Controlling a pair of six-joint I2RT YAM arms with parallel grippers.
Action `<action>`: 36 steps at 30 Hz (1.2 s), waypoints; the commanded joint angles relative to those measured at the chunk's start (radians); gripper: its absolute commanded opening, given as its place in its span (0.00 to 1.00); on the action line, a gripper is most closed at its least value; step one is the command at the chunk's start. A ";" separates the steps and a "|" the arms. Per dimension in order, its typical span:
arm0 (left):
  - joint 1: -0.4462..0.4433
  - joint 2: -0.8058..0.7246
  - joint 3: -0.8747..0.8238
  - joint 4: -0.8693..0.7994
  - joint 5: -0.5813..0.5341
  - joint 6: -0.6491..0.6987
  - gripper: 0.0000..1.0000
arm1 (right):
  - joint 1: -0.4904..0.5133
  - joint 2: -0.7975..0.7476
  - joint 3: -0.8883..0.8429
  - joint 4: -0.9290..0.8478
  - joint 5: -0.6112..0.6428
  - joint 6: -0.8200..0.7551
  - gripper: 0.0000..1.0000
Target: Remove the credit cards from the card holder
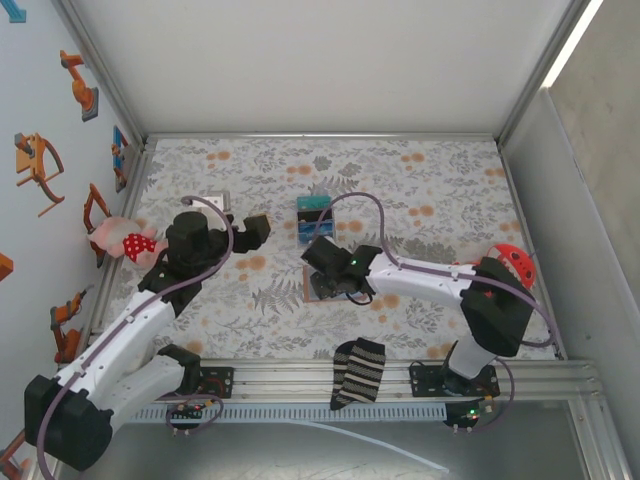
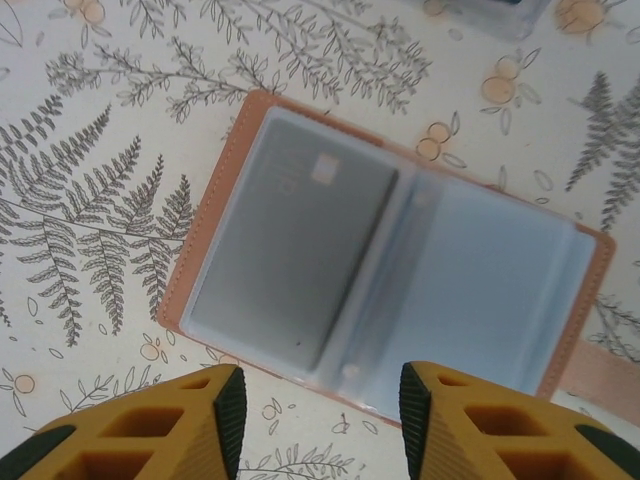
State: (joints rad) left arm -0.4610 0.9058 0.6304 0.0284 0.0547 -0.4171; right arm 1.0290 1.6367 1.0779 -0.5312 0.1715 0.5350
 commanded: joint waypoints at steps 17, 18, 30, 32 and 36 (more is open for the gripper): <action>0.003 -0.028 -0.043 -0.052 -0.180 -0.091 0.97 | 0.020 0.200 0.130 -0.018 -0.070 -0.036 0.56; 0.003 -0.026 -0.043 -0.054 -0.180 -0.091 0.97 | 0.020 0.202 0.130 -0.019 -0.067 -0.036 0.56; 0.003 -0.005 -0.026 -0.057 -0.175 -0.086 0.97 | 0.019 0.252 0.122 -0.024 -0.059 -0.031 0.57; 0.002 -0.004 -0.025 -0.057 -0.176 -0.087 0.97 | 0.017 0.256 0.118 -0.026 -0.058 -0.031 0.57; 0.003 0.001 -0.021 -0.057 -0.171 -0.085 0.97 | 0.018 0.262 0.111 -0.026 -0.055 -0.032 0.54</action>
State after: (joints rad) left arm -0.4614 0.9012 0.5941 -0.0227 -0.1123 -0.4969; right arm 1.0424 1.8690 1.1851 -0.5350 0.0990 0.5041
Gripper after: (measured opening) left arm 0.970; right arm 0.549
